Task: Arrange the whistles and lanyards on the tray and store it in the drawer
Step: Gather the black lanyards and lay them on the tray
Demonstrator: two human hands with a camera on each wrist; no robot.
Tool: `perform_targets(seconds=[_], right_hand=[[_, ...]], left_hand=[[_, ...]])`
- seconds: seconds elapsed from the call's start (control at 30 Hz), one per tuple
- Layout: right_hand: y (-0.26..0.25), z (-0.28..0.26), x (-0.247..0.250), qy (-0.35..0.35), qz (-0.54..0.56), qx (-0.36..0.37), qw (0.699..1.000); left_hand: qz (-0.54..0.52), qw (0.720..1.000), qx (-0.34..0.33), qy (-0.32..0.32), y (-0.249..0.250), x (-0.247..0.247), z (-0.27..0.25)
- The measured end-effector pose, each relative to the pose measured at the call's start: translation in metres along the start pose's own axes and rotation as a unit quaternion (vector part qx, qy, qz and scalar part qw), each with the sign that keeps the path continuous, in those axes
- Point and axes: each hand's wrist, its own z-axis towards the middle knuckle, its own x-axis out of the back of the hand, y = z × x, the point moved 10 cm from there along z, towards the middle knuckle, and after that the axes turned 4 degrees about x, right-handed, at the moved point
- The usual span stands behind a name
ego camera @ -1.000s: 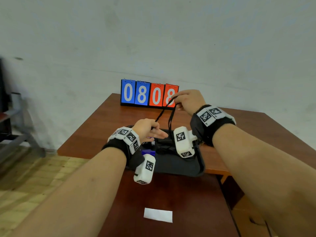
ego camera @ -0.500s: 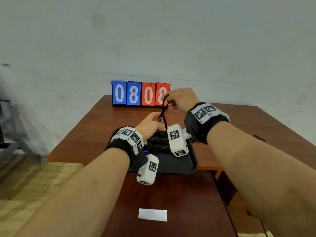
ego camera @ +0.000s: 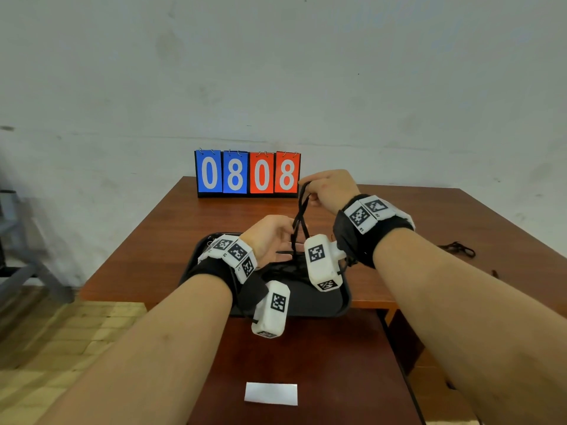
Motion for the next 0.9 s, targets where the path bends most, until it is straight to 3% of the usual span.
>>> perform_targets(seconds=[0.17,0.37,0.53,0.6,0.67,0.7,0.77,0.9], right_hand=[[0.009,0.002,0.010,0.006,-0.039,-0.004,0.999],[0.028,0.002,0.028,0.031,-0.094,-0.025,0.995],[0.051,-0.003,0.042,0.061,-0.050,-0.080,0.994],[0.049,-0.005,0.042,0.034,-0.246,-0.031,0.968],[0.058,0.001,0.040,0.009,-0.286,-0.033,0.958],[0.062,-0.001,0.041,0.009,-0.273,-0.060,0.960],[0.082,-0.002,0.033,-0.016,-0.113,-0.114,0.987],[0.104,-0.007,0.029,-0.053,-0.145,-0.139,0.978]], left_hand=[[0.008,0.999,0.020,0.024,-0.003,0.000,0.003],[0.037,0.994,0.015,0.106,-0.003,0.016,0.003],[0.117,0.981,0.018,0.154,-0.006,0.035,0.003],[0.148,0.974,0.025,0.172,-0.009,0.043,0.003],[0.188,0.962,0.033,0.193,-0.012,0.051,0.003],[0.201,0.958,0.038,0.202,-0.013,0.055,0.004],[0.230,0.949,0.043,0.213,-0.014,0.060,0.005],[0.332,0.917,0.047,0.217,-0.016,0.066,0.008]])
